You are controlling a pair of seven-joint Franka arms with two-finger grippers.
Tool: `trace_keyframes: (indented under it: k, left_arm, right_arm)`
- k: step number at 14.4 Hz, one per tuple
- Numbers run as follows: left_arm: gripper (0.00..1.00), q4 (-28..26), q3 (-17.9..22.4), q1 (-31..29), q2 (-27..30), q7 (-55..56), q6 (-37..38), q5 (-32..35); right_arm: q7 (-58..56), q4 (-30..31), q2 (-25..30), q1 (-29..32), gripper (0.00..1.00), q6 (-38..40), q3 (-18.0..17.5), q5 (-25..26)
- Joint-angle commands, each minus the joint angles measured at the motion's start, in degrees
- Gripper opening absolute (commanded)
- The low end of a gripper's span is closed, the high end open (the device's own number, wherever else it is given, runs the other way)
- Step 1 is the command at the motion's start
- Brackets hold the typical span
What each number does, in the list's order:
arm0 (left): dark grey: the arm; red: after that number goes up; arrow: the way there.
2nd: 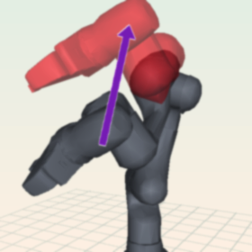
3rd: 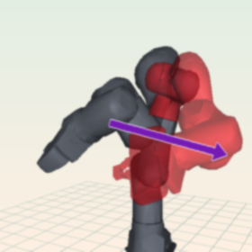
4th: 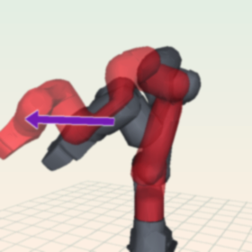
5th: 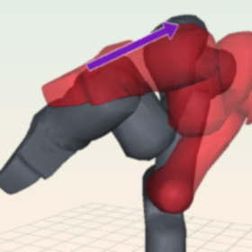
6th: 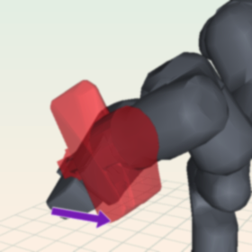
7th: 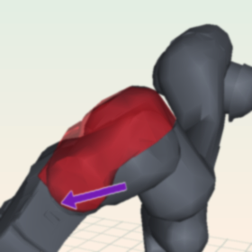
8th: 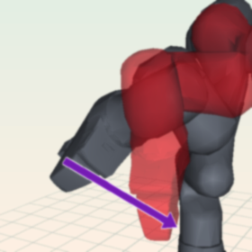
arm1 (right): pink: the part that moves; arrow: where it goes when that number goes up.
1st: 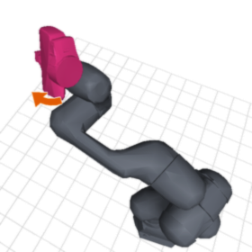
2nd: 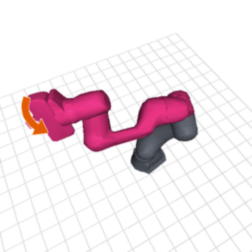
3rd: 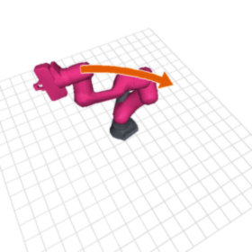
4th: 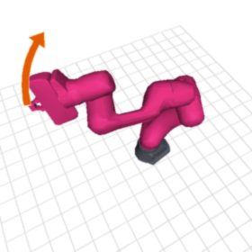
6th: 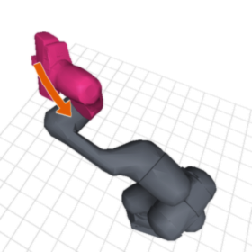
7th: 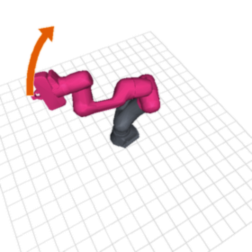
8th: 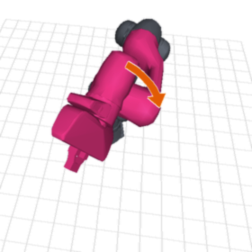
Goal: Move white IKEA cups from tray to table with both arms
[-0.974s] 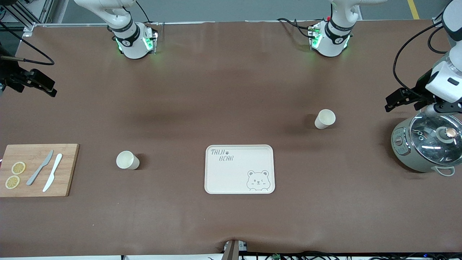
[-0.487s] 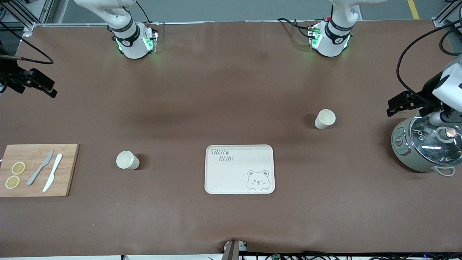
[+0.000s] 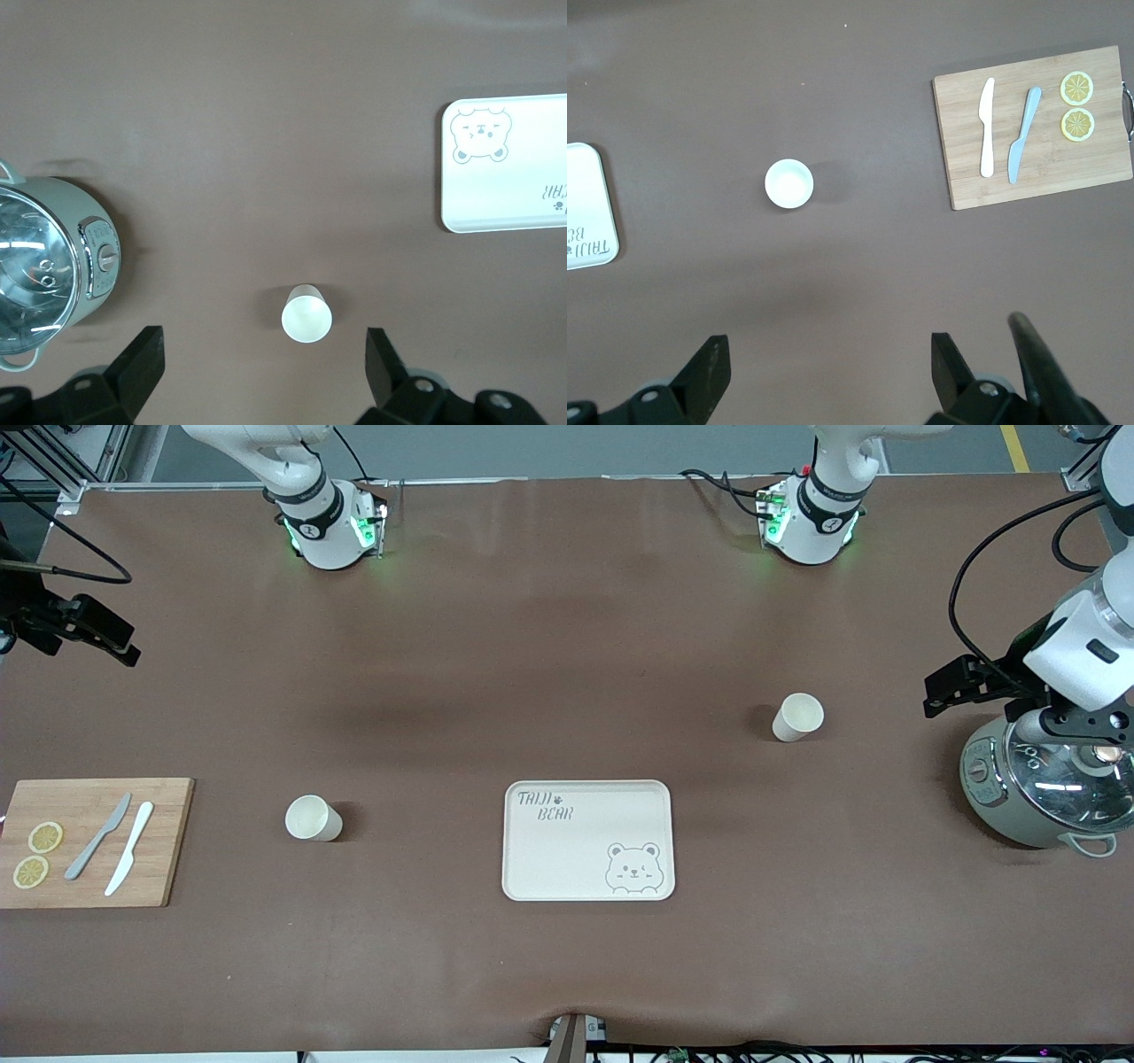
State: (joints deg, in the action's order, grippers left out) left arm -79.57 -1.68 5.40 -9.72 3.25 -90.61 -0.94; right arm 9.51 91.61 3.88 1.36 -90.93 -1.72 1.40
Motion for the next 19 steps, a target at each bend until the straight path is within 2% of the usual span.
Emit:
trace_keyframes:
  k: [1, 9, 12, 16, 19]
  left_arm:
    - [1.00, 1.0, 0.3, 0.1, 0.1, -1.3, 1.4, 1.1]
    - [1.00, 1.0, 0.3, -0.7, 0.1, -2.6, 1.4, 1.2]
    - [1.00, 0.8, 0.5, -0.7, 0.5, -7.3, 1.5, 1.6]
    - [1.00, 0.7, 0.4, -0.3, 0.5, -7.4, 4.0, 3.8]
    - [1.00, 0.6, 0.4, -0.2, 0.5, -7.1, 4.1, 3.8]
  right_arm:
    - [0.9, -1.6, -1.0, 0.0, 1.00, 0.5, 0.0, 0.3]
    - [1.3, -2.5, -0.8, 1.3, 1.00, 1.1, 0.3, -0.2]
    - [1.0, -4.3, -0.7, 1.2, 1.00, 1.4, 0.1, -0.6]
    - [1.3, -8.4, -0.6, 0.1, 1.00, 8.1, -0.4, -0.9]
    - [4.0, -8.5, -0.6, -1.2, 1.00, 8.2, -0.3, -1.0]
